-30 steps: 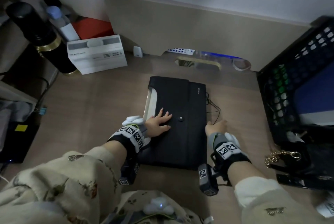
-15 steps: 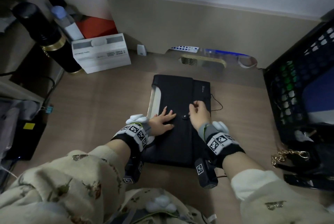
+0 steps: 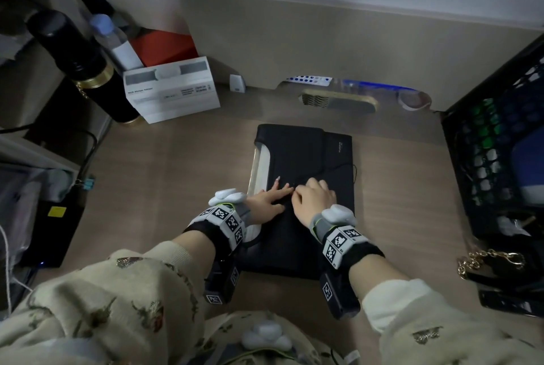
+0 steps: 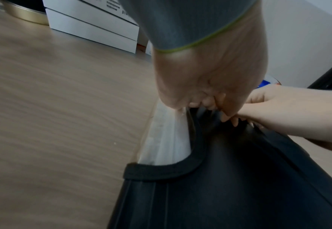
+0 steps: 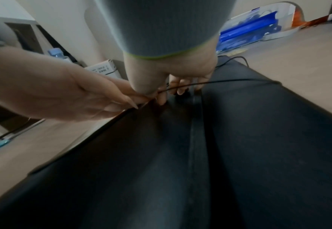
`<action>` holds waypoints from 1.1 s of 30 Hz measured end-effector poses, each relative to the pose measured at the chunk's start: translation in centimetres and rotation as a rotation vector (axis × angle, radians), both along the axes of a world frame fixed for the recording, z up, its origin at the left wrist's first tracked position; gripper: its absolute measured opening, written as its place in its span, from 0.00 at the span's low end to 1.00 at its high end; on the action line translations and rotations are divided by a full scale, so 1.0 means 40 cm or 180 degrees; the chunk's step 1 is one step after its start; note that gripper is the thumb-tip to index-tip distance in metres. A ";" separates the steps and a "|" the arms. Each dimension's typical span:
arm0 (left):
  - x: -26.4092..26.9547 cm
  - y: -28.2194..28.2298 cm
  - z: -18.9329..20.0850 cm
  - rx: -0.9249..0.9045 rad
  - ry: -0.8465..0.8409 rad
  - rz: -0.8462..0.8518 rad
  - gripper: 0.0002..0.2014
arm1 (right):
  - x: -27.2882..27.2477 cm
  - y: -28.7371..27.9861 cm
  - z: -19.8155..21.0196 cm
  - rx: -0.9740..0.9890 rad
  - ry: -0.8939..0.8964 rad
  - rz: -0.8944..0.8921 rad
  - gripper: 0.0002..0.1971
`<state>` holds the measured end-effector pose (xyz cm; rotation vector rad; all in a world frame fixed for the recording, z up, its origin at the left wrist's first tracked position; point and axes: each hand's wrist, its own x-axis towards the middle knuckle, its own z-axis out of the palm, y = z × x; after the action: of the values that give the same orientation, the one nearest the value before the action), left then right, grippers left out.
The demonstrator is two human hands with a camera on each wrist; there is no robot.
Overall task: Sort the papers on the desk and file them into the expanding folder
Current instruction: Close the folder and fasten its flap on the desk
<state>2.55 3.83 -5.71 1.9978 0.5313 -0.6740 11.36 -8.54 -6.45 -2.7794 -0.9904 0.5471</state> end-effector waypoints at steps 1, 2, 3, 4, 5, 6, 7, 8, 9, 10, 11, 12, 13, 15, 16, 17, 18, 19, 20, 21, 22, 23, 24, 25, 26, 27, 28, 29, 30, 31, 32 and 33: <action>-0.002 0.002 0.000 -0.0048 -0.0022 0.0055 0.31 | -0.005 0.000 0.003 -0.0043 -0.0020 0.0106 0.17; -0.003 0.001 0.002 -0.0107 -0.0074 0.0134 0.32 | -0.011 0.000 0.007 -0.0098 -0.0009 0.0208 0.18; -0.004 0.001 0.005 -0.0177 -0.0160 0.0247 0.32 | -0.017 0.004 0.010 -0.0144 0.0034 0.0314 0.19; -0.006 -0.001 0.007 -0.0256 -0.0252 0.0355 0.33 | -0.023 0.007 0.012 -0.0176 0.0090 0.0405 0.20; -0.007 -0.003 0.009 -0.0339 -0.0323 0.0421 0.34 | -0.030 0.009 0.016 -0.0212 0.0167 0.0476 0.20; -0.008 -0.004 0.010 -0.0407 -0.0356 0.0439 0.35 | -0.034 0.012 0.019 -0.0255 0.0260 0.0539 0.20; -0.008 -0.005 0.011 -0.0462 -0.0368 0.0437 0.35 | -0.038 0.012 0.023 -0.0299 0.0365 0.0596 0.20; -0.007 -0.005 0.012 -0.0520 -0.0366 0.0461 0.35 | -0.040 0.011 0.029 -0.0337 0.0470 0.0643 0.19; -0.006 -0.006 0.014 -0.0574 -0.0350 0.0529 0.34 | -0.042 0.007 0.036 -0.0374 0.0587 0.0657 0.19; -0.005 -0.008 0.016 -0.0619 -0.0343 0.0616 0.33 | -0.044 0.001 0.042 -0.0401 0.0703 0.0627 0.18; -0.003 -0.010 0.018 -0.0644 -0.0351 0.0703 0.32 | -0.047 -0.004 0.046 -0.0430 0.0834 0.0586 0.17; -0.002 -0.012 0.022 -0.0656 -0.0368 0.0759 0.30 | -0.050 -0.009 0.049 -0.0461 0.0940 0.0548 0.16; -0.002 -0.016 0.025 -0.0656 -0.0407 0.0781 0.29 | -0.056 -0.012 0.051 -0.0503 0.1006 0.0519 0.17; -0.002 -0.022 0.028 -0.0632 -0.0475 0.0733 0.26 | -0.065 -0.012 0.055 -0.0550 0.1026 0.0441 0.19; 0.000 -0.024 0.029 -0.0587 -0.0497 0.0691 0.25 | -0.065 -0.010 0.061 -0.0520 0.0968 0.0375 0.21; 0.000 -0.026 0.029 -0.0553 -0.0505 0.0660 0.24 | -0.063 -0.009 0.067 -0.0461 0.0869 0.0316 0.22; 0.000 -0.027 0.027 -0.0544 -0.0504 0.0651 0.23 | -0.059 -0.008 0.073 -0.0399 0.0740 0.0290 0.22; 0.000 -0.026 0.026 -0.0557 -0.0514 0.0668 0.22 | -0.055 -0.008 0.076 -0.0348 0.0587 0.0320 0.22; 0.000 -0.026 0.024 -0.0581 -0.0527 0.0714 0.20 | -0.050 -0.010 0.074 -0.0305 0.0431 0.0364 0.22; -0.001 -0.026 0.025 -0.0602 -0.0548 0.0778 0.20 | -0.047 -0.013 0.071 -0.0284 0.0286 0.0378 0.22; -0.002 -0.026 0.026 -0.0620 -0.0572 0.0844 0.19 | -0.045 -0.015 0.067 -0.0269 0.0166 0.0329 0.22; -0.002 -0.026 0.029 -0.0637 -0.0593 0.0885 0.19 | -0.044 -0.018 0.065 -0.0248 0.0063 0.0227 0.22; -0.003 -0.026 0.032 -0.0647 -0.0605 0.0892 0.19 | -0.041 -0.020 0.063 -0.0265 -0.0010 0.0101 0.22; -0.003 -0.026 0.033 -0.0649 -0.0604 0.0868 0.19 | -0.039 -0.023 0.065 -0.0326 -0.0045 -0.0023 0.23; -0.004 -0.026 0.035 -0.0650 -0.0597 0.0826 0.19 | -0.036 -0.023 0.067 -0.0400 -0.0050 -0.0136 0.23; -0.005 -0.026 0.036 -0.0649 -0.0582 0.0782 0.19 | -0.035 -0.022 0.070 -0.0483 -0.0040 -0.0232 0.25; -0.006 -0.023 0.037 -0.0646 -0.0562 0.0747 0.20 | -0.035 -0.016 0.072 -0.0594 -0.0007 -0.0309 0.26; -0.007 -0.019 0.036 -0.0630 -0.0540 0.0726 0.20 | -0.037 -0.010 0.074 -0.0728 0.0035 -0.0361 0.28; -0.008 -0.017 0.035 -0.0607 -0.0519 0.0716 0.20 | -0.039 -0.006 0.073 -0.0865 0.0078 -0.0388 0.29; -0.008 -0.012 0.034 -0.0581 -0.0496 0.0700 0.20 | -0.044 0.001 0.070 -0.0967 0.0112 -0.0414 0.28; -0.009 -0.012 0.033 -0.0571 -0.0485 0.0686 0.20 | -0.049 0.005 0.068 -0.1032 0.0140 -0.0431 0.26; -0.010 -0.011 0.030 -0.0590 -0.0489 0.0683 0.20 | -0.053 0.007 0.067 -0.1070 0.0148 -0.0448 0.23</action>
<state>2.15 3.38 -4.50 1.7716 0.5597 -0.4183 9.23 -8.25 -3.76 -3.0785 -0.7440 0.8206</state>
